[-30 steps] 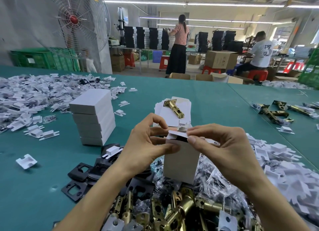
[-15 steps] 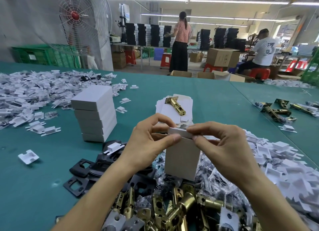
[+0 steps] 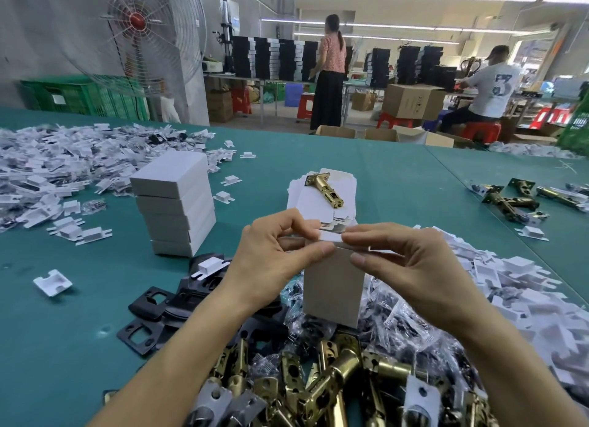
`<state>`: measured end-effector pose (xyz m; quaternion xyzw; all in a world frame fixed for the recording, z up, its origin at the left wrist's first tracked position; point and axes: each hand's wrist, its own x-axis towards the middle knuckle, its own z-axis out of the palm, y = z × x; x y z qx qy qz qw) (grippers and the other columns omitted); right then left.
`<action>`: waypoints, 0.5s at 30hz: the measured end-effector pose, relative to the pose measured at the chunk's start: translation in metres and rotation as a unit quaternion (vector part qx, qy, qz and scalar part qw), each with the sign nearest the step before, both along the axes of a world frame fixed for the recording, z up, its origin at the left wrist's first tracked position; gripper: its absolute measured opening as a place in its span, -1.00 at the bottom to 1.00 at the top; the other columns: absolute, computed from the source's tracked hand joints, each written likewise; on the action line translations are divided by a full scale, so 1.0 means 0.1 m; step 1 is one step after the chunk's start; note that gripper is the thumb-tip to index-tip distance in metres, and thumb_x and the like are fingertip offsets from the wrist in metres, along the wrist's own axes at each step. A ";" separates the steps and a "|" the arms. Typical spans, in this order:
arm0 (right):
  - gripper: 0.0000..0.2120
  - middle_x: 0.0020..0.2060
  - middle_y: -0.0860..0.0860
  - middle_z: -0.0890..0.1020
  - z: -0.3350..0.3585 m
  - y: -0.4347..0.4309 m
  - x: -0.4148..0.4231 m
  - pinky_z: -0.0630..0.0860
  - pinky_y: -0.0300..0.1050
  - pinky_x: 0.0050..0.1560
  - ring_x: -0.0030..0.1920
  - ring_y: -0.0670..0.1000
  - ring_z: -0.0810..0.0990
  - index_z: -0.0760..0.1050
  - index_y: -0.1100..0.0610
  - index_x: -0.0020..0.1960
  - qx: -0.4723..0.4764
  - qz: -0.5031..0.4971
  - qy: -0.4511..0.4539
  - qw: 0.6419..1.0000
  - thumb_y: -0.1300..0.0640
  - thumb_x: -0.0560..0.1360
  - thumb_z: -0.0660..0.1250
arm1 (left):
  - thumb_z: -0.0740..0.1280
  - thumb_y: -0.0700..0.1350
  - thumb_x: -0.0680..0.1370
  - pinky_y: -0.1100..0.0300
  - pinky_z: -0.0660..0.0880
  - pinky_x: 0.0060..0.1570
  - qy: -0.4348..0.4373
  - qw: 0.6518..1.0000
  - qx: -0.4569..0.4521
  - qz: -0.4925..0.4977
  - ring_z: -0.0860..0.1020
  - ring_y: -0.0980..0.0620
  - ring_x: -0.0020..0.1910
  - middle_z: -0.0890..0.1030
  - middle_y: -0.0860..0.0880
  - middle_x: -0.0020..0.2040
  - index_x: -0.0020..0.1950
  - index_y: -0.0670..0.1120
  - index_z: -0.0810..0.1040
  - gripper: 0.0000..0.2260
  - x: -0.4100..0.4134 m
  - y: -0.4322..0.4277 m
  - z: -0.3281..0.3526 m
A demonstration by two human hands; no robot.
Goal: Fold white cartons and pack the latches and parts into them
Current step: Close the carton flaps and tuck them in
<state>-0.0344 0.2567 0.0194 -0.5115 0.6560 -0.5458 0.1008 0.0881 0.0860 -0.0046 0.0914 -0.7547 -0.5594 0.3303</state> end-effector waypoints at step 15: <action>-0.67 0.10 -0.21 0.65 -0.08 -0.05 0.04 0.66 0.09 -0.03 -0.09 0.00 0.72 0.60 -0.18 0.09 0.098 0.020 -0.009 0.995 0.23 0.48 0.47 | 0.61 -0.20 0.36 -0.07 0.63 0.07 -0.059 0.998 -0.036 0.011 0.68 0.09 0.05 0.69 0.08 0.09 -0.17 0.05 0.68 -0.80 0.02 -0.05 -0.02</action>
